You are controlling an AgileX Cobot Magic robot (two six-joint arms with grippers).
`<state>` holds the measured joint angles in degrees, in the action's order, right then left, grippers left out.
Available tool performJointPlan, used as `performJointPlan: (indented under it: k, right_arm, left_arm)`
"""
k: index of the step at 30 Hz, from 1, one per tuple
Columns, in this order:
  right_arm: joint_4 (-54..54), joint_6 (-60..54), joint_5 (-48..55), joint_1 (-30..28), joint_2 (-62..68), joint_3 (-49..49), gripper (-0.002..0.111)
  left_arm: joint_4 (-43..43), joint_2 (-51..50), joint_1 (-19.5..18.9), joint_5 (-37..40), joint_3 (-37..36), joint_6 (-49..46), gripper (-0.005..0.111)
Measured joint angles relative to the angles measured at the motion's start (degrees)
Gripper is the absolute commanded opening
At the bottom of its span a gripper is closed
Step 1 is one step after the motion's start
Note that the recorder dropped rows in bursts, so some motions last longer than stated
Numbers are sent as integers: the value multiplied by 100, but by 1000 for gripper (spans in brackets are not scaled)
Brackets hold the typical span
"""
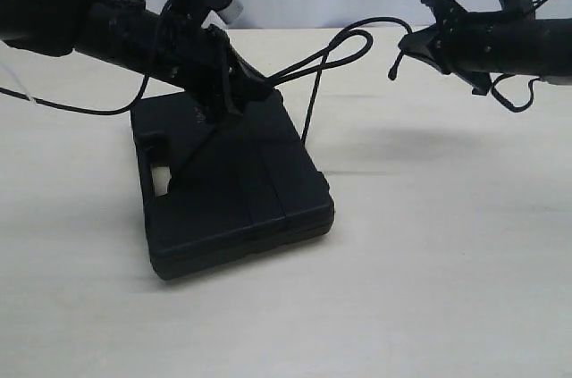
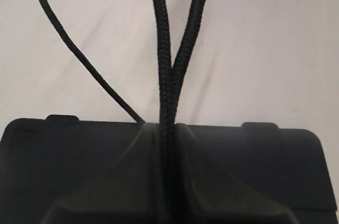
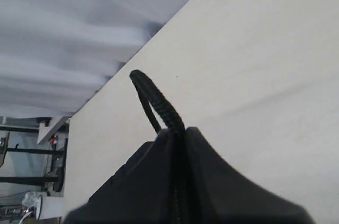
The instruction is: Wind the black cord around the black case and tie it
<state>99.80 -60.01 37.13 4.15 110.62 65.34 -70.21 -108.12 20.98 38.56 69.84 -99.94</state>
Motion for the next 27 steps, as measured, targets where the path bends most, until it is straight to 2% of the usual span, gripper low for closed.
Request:
performJointPlan:
  k: [5, 8, 15, 24, 27]
  right_arm:
    - [0, 69, 263, 221, 0, 54, 4]
    - [0, 177, 462, 385, 0, 280, 4]
    - [0, 356, 455, 398, 0, 317, 4]
    - [0, 585, 455, 370, 0, 355, 4]
    - [0, 523, 489, 119, 0, 522, 4]
  left_arm:
    - [-106, 0, 103, -273, -89, -400, 0]
    - [-133, 4, 503, -1108, -245, -839, 0]
    - [-143, 4, 1140, -3187, -451, -1471, 0]
    - [445, 4, 1730, -4993, -451, -1560, 0]
    - [456, 4, 1812, -5246, -451, -1560, 0]
